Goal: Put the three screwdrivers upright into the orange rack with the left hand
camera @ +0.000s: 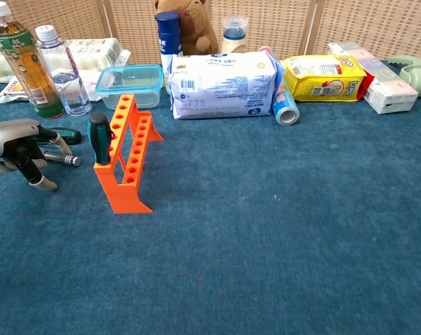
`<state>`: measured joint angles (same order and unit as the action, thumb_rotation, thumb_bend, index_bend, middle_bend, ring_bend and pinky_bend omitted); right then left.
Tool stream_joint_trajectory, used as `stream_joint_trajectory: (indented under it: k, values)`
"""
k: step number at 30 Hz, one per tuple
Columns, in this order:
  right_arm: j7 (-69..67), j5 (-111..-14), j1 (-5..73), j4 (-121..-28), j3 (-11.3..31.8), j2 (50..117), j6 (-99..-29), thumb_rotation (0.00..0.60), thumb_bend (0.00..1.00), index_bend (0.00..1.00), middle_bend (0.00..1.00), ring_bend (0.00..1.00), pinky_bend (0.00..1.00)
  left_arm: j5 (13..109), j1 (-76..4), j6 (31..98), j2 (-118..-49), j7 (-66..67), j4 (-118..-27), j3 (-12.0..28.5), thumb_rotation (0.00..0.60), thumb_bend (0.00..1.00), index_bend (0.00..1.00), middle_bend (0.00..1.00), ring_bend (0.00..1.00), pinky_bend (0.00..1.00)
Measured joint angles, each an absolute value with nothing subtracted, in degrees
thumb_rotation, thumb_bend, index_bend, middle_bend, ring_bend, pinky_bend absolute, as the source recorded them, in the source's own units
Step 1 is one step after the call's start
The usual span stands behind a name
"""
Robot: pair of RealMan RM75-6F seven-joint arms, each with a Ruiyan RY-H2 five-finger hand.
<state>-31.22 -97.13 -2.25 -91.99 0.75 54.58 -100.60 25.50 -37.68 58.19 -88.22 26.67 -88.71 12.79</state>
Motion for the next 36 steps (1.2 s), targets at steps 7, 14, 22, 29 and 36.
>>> stream_joint_trajectory:
  k: [7, 14, 22, 29, 36]
  values:
    - [-31.0, -97.4, -2.2, -92.0, 0.7, 54.6, -100.6, 0.600, 0.03, 0.07, 0.15, 0.09, 0.02, 26.2, -37.9, 59.9, -87.8, 27.5, -89.9, 12.2, 0.600, 0.18, 0.30, 0.98, 0.98, 0.95]
    - [-31.2, -97.1, -2.3, -92.0, 0.7, 54.6, -100.5, 0.600, 0.03, 0.07, 0.15, 0.09, 0.02, 25.9, -38.3, 60.2, -88.4, 27.8, -88.5, 12.1, 0.600, 0.36, 0.30, 0.98, 0.98, 0.95]
    - [-31.1, -97.1, -2.2, -92.0, 0.7, 54.6, -100.3, 0.600, 0.03, 0.07, 0.15, 0.09, 0.02, 28.7, -38.0, 61.2, -88.9, 26.5, -86.8, 12.3, 0.600, 0.48, 0.30, 0.98, 0.98, 0.95]
    - [-31.0, -97.1, -2.1, -92.1, 0.7, 54.7, -100.2, 0.600, 0.03, 0.07, 0.15, 0.09, 0.02, 28.3, -37.8, 60.4, -89.6, 26.3, -85.6, 12.1, 0.600, 0.48, 0.30, 0.98, 0.98, 0.95]
    - [-31.0, -97.0, -2.1, -92.2, 0.8, 54.7, -100.0, 0.600, 0.03, 0.07, 0.15, 0.09, 0.02, 28.8, -37.9, 60.7, -90.2, 26.9, -85.3, 12.0, 0.600, 0.48, 0.33, 0.98, 0.98, 0.95]
